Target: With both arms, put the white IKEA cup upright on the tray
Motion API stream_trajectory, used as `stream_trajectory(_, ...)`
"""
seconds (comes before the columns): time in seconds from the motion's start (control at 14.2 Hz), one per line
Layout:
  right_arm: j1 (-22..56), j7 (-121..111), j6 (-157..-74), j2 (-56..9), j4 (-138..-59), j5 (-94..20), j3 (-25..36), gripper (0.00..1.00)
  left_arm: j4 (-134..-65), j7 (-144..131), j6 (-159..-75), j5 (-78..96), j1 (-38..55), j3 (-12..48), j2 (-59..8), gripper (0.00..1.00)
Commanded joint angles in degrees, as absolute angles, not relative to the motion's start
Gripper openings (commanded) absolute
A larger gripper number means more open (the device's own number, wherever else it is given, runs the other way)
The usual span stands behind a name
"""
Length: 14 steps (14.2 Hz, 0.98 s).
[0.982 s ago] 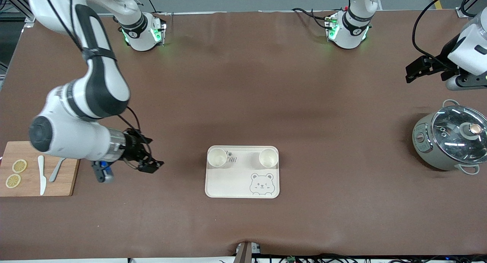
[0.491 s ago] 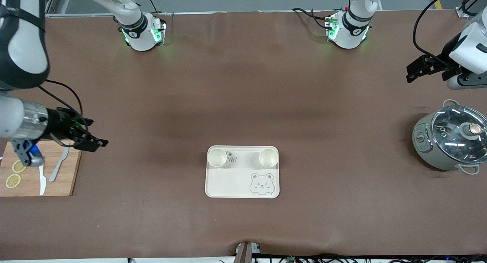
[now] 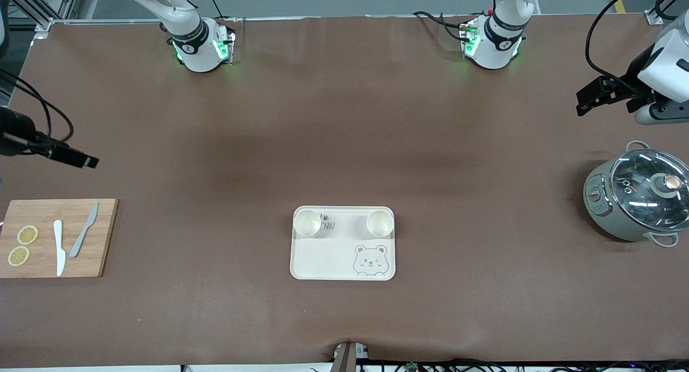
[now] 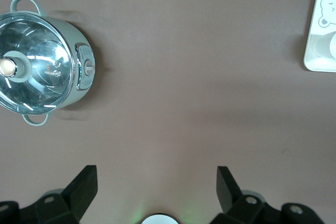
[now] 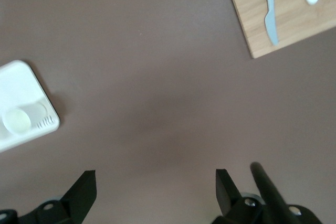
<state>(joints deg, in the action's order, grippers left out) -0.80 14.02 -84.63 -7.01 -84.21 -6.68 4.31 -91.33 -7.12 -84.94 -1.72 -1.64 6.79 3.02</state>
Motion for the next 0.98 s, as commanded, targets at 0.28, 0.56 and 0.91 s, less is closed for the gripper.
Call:
stream_trajectory(0.28, -0.6, 9.1, -85.9, 3.2, -92.1, -1.8, 2.9, 1.00, -91.1, -7.7, -84.1, -1.3, -1.6, 6.6, 3.8, 1.00)
stream_trajectory(0.56, -0.2, 5.2, -90.8, 5.5, -97.4, -1.6, 2.6, 1.00, -90.7, -7.7, -84.4, -1.3, -1.6, 6.7, 3.8, 1.00)
stream_trajectory(0.91, 0.2, 0.7, -91.3, 4.2, -94.0, 0.8, 2.7, 1.00, -89.4, -7.6, -85.0, -1.3, -1.6, 6.6, 3.8, 1.00)
